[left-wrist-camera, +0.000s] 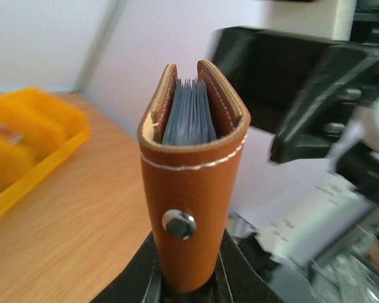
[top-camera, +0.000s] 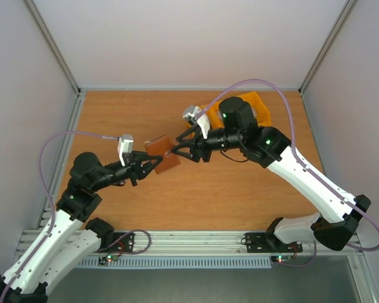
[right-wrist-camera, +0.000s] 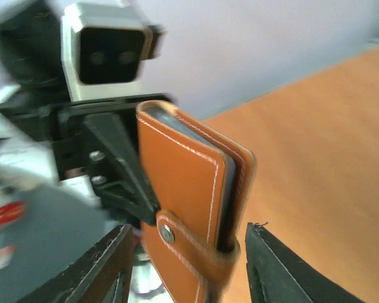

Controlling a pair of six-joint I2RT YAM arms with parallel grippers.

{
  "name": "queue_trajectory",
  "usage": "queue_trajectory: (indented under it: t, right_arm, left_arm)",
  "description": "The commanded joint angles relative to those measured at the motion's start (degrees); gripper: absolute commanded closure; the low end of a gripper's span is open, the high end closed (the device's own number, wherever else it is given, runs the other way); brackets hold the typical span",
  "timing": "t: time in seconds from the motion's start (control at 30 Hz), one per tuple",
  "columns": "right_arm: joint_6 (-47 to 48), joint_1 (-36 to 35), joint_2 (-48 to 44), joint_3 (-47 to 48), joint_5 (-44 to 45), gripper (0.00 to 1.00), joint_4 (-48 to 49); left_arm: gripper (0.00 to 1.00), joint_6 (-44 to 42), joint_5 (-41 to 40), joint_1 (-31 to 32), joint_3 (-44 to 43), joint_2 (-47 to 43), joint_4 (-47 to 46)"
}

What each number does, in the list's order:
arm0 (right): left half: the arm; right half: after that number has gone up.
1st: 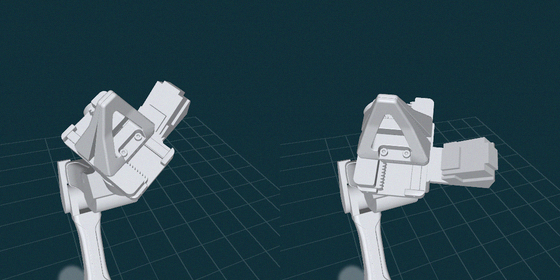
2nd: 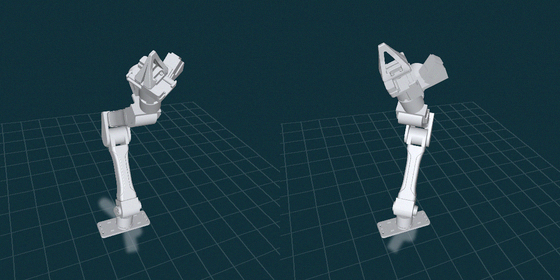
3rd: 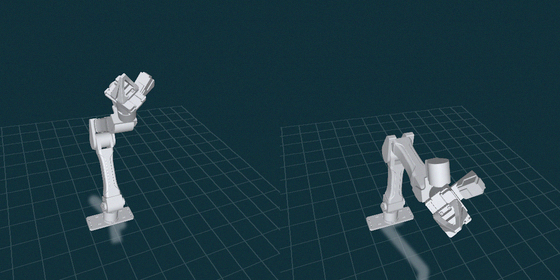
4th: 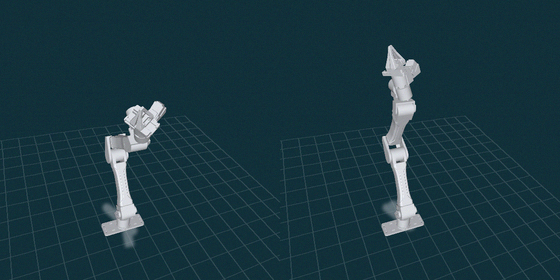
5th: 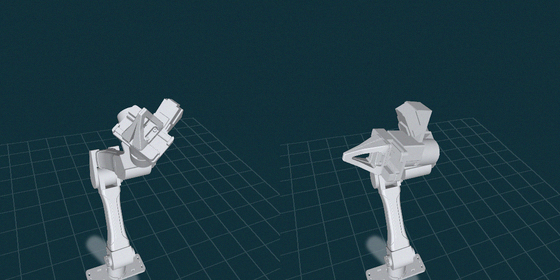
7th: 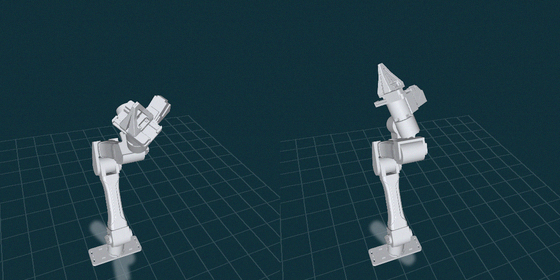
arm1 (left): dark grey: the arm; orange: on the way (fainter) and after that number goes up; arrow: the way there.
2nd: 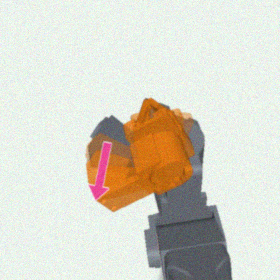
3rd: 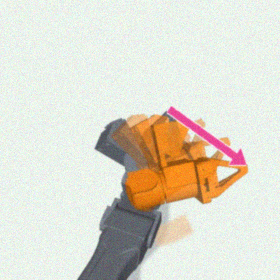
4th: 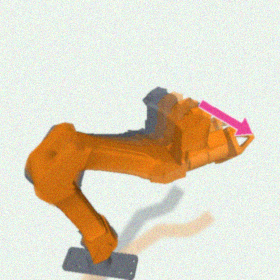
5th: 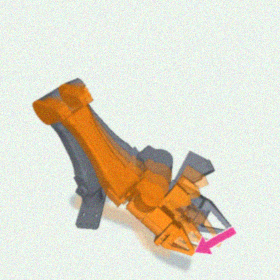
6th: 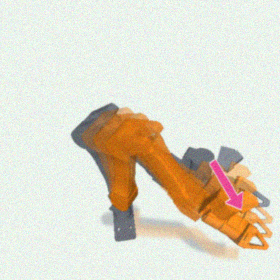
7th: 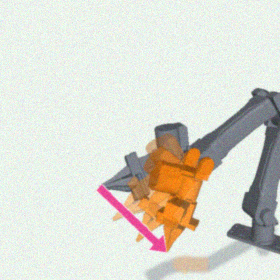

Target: Take the credit cards out of the card holder

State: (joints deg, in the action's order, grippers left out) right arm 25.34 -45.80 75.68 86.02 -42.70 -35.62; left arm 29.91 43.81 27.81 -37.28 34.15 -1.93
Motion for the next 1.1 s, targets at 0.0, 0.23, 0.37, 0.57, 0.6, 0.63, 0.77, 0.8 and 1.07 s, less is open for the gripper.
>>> queue_trajectory:
  t: [0.0, 0.23, 0.37, 0.57, 0.6, 0.63, 0.77, 0.8, 1.07]
  right_arm:
    - [-5.3, -0.1, -2.1, 2.8, 32.1, 0.52, -4.4]
    - [-2.8, -12.3, 5.3, 7.2, 53.0, 0.62, -6.9]
    - [-5.7, -13.9, 10.7, 11.9, 53.0, 0.67, -7.7]
    - [-8.6, -16.2, 17.7, 17.8, 52.3, 0.67, -12.9]
    - [-9.3, -16.3, 18.2, 17.8, 51.7, 0.65, -13.2]
    - [-10.0, -16.3, 18.6, 17.6, 51.1, 0.63, -13.3]
    - [-11.6, -16.3, 19.9, 17.2, 49.9, 0.6, -13.7]
    - [-11.9, -16.3, 20.3, 17.2, 49.8, 0.6, -13.9]
    - [-11.4, -16.3, 23.7, 17.4, 51.2, 0.55, -13.6]
  left_arm:
    - [1.0, 3.1, -22.2, -0.3, -2.2, 1.2, 16.2]
    - [1.0, -1.3, -28.6, -0.3, -2.4, 1.0, 20.0]
    - [1.0, -0.5, -28.1, -0.3, -2.0, 0.8, 19.9]
    - [1.0, 0.1, -28.0, -0.3, -2.3, 1.7, 18.2]
    - [1.0, 0.1, -27.7, -0.3, -2.3, 1.7, 17.9]
    - [1.0, 0.1, -27.5, -0.3, -2.2, 1.7, 17.6]
    - [1.0, 0.5, -27.1, -0.3, -2.1, 2.0, 17.1]
    - [1.0, 0.6, -27.1, -0.3, -2.2, 2.0, 17.1]
    - [1.0, -0.3, -26.8, -0.3, -2.5, 2.3, 14.7]
